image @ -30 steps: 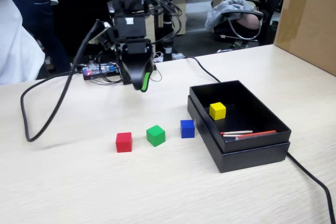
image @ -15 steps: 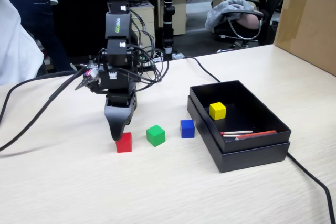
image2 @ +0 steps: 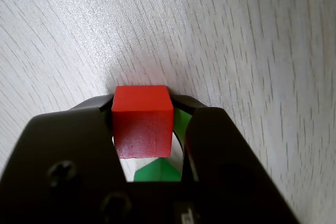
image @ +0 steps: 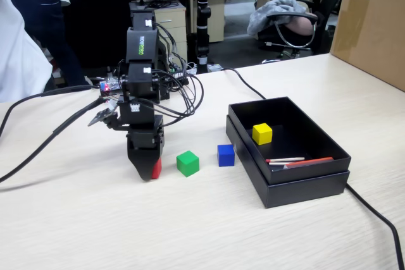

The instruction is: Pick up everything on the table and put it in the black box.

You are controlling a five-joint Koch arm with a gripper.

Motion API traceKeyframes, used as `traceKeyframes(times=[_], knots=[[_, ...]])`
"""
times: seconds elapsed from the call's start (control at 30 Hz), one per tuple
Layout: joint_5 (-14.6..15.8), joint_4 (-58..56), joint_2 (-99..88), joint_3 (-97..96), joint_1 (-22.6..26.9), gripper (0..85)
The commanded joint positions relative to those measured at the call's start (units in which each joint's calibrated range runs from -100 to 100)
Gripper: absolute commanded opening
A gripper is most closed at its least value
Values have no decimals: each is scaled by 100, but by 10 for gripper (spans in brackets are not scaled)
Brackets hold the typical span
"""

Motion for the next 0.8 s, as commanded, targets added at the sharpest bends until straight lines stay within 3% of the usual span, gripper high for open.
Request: traceKeyframes(times=[0.0,0.17,0.4,0.57,0.77], knots=[[-10,38,-1089,18,24,35],[10,-255,-3039,-226,435,36],[210,-333,-4910,-317,1680,37],[444,-333,-4072,417,2608,39],[552,-523,-1697,1931,2833,39]])
